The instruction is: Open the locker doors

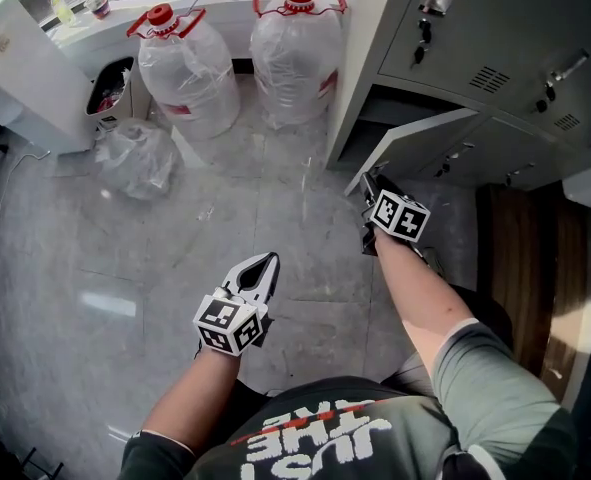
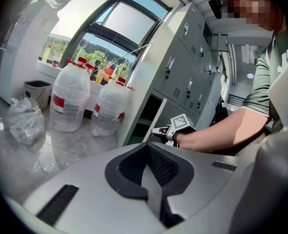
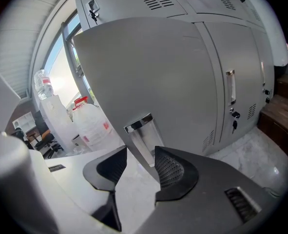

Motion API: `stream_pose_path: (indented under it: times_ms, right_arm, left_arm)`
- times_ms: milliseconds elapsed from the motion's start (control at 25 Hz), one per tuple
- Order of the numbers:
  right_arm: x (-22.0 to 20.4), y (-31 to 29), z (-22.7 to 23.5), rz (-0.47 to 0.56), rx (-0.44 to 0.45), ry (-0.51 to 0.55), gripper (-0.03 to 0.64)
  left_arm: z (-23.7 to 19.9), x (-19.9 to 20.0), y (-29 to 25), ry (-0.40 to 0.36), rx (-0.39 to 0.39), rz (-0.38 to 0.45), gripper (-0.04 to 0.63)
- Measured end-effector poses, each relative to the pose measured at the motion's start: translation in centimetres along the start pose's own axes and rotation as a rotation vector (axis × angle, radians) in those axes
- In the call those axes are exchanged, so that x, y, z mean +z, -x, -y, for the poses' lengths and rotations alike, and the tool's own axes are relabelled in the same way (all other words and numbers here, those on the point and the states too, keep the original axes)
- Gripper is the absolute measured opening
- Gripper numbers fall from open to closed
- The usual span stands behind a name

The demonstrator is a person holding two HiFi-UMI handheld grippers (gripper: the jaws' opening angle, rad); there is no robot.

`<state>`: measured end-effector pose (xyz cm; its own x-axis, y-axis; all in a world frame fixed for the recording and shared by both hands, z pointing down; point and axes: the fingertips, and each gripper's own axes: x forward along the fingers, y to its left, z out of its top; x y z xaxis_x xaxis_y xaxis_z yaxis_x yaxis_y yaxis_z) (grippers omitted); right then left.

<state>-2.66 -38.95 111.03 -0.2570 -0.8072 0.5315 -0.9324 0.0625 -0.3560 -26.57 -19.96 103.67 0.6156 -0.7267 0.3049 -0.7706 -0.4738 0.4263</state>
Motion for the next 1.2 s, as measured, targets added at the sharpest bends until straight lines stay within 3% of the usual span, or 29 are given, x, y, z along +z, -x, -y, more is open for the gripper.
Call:
stream_pose_path:
  times_ms: [240,760,1200]
  right_arm:
    - [-1.0,3.0,0.9,0.007,0.014,0.003,0.202]
    - [-3.8,10.9,7.5,-0.001,-0.053,0.027,0.202]
    - [-4.1,15.8,14.0,0.018,-0.193,-0.013,0.196]
  left_arm:
    - [2.2,-0.1,-1.1,-0.02,-0.057,-0.02,0.005]
    - [8.6,-1.3,-4.1,-0.069,-0.184,-0.06,0.005]
    - [10.6,-1.0,-4.4,-0.095,-0.225,-0.065,0.005]
